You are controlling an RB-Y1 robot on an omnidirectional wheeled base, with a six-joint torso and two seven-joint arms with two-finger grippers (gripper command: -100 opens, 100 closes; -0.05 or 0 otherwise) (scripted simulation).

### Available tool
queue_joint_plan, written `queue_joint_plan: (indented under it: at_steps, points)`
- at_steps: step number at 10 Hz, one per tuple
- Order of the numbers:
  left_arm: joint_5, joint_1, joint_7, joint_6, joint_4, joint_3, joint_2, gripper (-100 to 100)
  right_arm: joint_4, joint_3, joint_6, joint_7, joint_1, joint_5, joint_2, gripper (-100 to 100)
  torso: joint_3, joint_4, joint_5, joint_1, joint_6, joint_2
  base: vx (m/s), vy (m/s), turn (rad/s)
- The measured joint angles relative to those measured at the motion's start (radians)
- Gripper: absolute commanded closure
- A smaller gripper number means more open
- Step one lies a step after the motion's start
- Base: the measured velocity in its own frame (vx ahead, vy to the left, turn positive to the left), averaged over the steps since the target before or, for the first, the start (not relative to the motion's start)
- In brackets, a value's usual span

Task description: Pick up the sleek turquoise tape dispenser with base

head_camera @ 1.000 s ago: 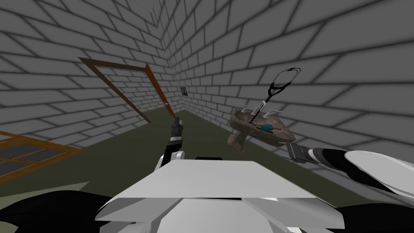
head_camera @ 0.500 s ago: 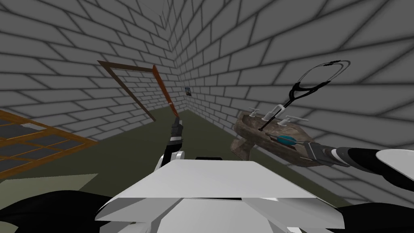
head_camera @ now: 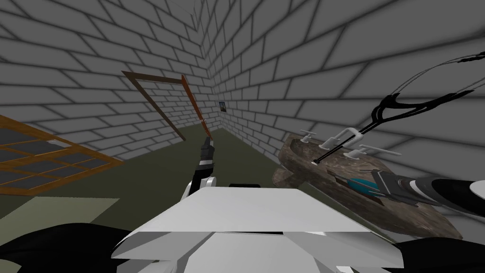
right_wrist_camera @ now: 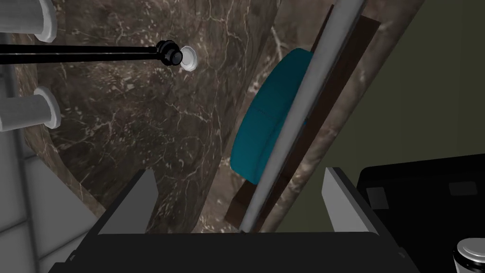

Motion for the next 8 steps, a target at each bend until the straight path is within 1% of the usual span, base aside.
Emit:
queue_joint_plan:
  at_steps: [1,4,5,8]
  points:
    - [0.000,0.000,0.000,0.000,0.000,0.000,0.000,0,0.000,0.000,0.000,0.000,0.000,0.000,0.000,-100,0.003,0.001,0.001,0.002,0.000,0.005,0.043,-0.011,-0.015]
    - [0.000,0.000,0.000,0.000,0.000,0.000,0.000,0,0.034,0.018,0.034,0.052,-0.004,-0.010,0.026,-100,0.003,0.001,0.001,0.003,0.001,0.005,0.057,-0.003,-0.014]
    - [0.000,0.000,0.000,0.000,0.000,0.000,0.000,0,0.035,0.018,0.038,0.057,-0.004,-0.010,0.027,100,0.004,0.002,0.001,0.004,0.000,0.006,0.003,0.002,-0.013]
    - [0.000,0.000,0.000,0.000,0.000,0.000,0.000,0,0.035,0.019,0.036,0.056,-0.003,-0.010,0.028,100,0.005,0.002,0.002,0.004,0.000,0.009,0.000,0.000,0.000]
